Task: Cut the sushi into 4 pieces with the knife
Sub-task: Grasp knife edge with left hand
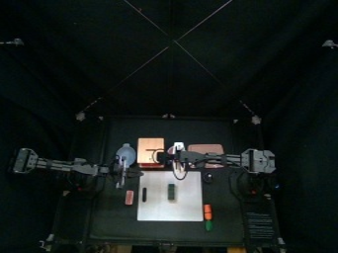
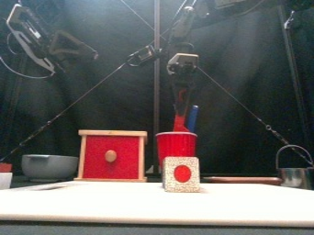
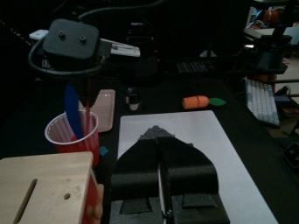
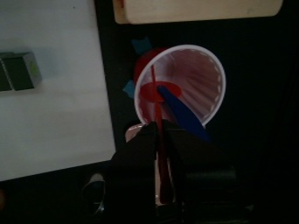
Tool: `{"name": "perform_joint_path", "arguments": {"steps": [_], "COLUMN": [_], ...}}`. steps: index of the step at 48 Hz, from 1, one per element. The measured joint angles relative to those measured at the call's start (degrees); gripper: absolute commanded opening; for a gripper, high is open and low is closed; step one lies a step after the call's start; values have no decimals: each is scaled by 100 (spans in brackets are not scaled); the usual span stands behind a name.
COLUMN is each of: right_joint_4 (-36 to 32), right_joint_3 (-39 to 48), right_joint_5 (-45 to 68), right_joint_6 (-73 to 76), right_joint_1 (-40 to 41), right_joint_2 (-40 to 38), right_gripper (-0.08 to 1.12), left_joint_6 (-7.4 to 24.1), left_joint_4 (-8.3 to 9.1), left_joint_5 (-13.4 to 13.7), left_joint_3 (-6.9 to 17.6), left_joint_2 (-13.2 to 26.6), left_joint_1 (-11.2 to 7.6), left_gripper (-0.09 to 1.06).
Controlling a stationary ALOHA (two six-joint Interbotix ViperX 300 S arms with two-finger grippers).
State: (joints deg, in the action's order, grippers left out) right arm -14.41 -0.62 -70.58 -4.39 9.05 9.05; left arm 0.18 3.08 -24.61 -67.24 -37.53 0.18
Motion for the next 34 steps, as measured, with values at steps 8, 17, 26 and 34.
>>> {"name": "perform_joint_path", "arguments": {"steps": [8,17,26,34], "right_joint_4": [-9,-9,9,0], "right_joint_3": [-255,-246,378,1397], "right_joint_5": [-193,-79,606,1916], "right_joint_6": [44,176,457,896], "right_joint_1": [0,-35,-360,-589], "right_joint_2": [-439,-1336,-2285,-3041], "right_gripper": [12,12,12,13], "left_joint_6": [0,0,0,-18], "left_joint_4": [0,0,0,0], "left_joint_5": [-18,-79,-431,-1099], "left_joint_3": [0,0,-9,-97], "left_joint_2": [0,0,0,0], "left_joint_1": [0,0,18,35], "left_gripper": [7,17,36,52]}}
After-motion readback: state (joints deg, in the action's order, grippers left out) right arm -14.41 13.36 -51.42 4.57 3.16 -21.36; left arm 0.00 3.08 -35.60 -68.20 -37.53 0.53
